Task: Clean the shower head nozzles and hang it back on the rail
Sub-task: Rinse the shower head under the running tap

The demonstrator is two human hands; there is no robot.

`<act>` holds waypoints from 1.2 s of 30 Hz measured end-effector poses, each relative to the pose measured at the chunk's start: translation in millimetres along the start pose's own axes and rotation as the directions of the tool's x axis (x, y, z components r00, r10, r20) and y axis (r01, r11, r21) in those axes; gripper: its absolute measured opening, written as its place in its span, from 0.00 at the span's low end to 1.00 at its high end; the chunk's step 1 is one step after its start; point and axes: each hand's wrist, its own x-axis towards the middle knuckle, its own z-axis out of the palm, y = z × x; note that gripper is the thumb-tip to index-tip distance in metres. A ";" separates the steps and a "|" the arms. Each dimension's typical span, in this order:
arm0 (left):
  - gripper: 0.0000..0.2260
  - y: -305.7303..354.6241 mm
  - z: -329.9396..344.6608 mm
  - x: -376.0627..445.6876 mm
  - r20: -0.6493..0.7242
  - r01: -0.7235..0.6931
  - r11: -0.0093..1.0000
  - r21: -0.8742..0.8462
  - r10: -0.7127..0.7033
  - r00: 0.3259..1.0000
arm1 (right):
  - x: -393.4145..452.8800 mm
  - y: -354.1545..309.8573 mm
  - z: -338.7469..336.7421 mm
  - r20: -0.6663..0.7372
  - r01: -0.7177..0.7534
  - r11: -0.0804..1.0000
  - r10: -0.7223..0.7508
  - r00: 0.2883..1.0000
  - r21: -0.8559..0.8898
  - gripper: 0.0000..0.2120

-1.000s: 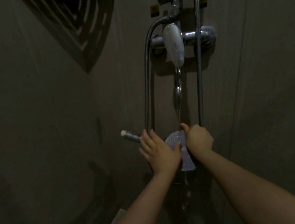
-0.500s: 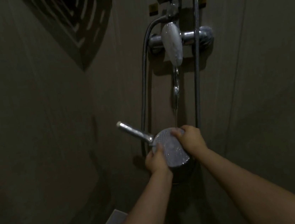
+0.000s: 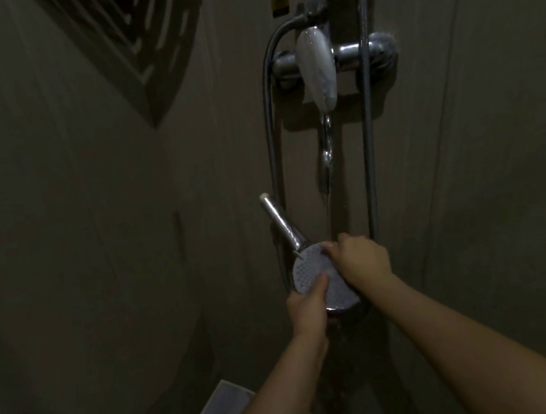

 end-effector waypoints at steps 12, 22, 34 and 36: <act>0.15 36.6 -29.1 5.9 0.183 -0.046 0.938 0.344 -0.019 0.983 | -15.6 -19.1 8.6 -0.046 -0.057 0.947 0.075 0.996 0.317 0.19; 0.13 77.8 -53.7 36.3 0.253 -0.235 0.631 0.740 0.064 0.965 | -18.1 -4.3 9.5 -0.248 0.038 0.914 0.069 0.966 0.404 0.31; 0.11 140.5 -47.2 42.8 0.383 -0.431 0.303 0.850 0.208 0.900 | 17.2 14.8 4.7 0.306 0.157 0.967 -0.091 0.948 -0.199 0.21; 0.10 139.4 -43.8 45.0 0.329 -0.457 0.365 0.811 0.362 0.872 | 14.0 15.0 11.9 0.318 0.096 0.992 -0.065 0.946 -0.082 0.20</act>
